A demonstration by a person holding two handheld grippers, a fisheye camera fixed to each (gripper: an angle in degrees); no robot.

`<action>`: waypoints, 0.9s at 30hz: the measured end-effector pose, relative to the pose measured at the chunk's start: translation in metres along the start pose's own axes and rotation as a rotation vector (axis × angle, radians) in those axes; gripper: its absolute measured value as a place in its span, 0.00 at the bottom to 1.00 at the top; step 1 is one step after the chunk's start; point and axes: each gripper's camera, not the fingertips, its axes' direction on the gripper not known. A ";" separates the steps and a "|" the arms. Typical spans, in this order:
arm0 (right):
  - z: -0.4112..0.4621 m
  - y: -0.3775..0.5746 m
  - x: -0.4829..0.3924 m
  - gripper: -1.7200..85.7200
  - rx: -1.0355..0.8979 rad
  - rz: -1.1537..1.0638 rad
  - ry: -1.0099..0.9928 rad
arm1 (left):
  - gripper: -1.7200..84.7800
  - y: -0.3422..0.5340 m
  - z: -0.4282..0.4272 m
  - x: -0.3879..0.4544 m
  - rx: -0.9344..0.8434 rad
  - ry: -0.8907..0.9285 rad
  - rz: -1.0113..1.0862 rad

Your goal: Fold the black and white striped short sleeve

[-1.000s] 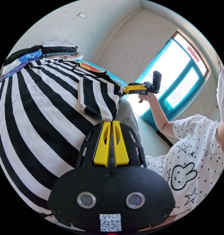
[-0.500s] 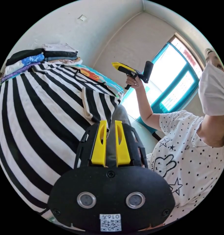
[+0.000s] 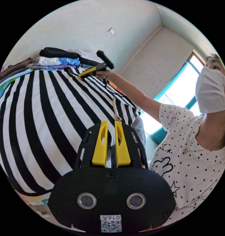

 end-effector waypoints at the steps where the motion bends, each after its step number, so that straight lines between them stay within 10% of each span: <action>1: 0.004 -0.008 0.014 0.05 -0.026 0.015 -0.065 | 0.05 -0.003 0.000 -0.002 0.001 -0.001 -0.001; 17: 0.076 -0.053 0.095 0.05 -0.088 -0.051 -0.046 | 0.03 -0.154 0.084 -0.002 -0.014 0.012 0.163; 27: 0.026 0.012 0.160 0.03 0.330 0.315 0.241 | 0.04 -0.347 0.185 -0.059 -0.060 -0.259 0.208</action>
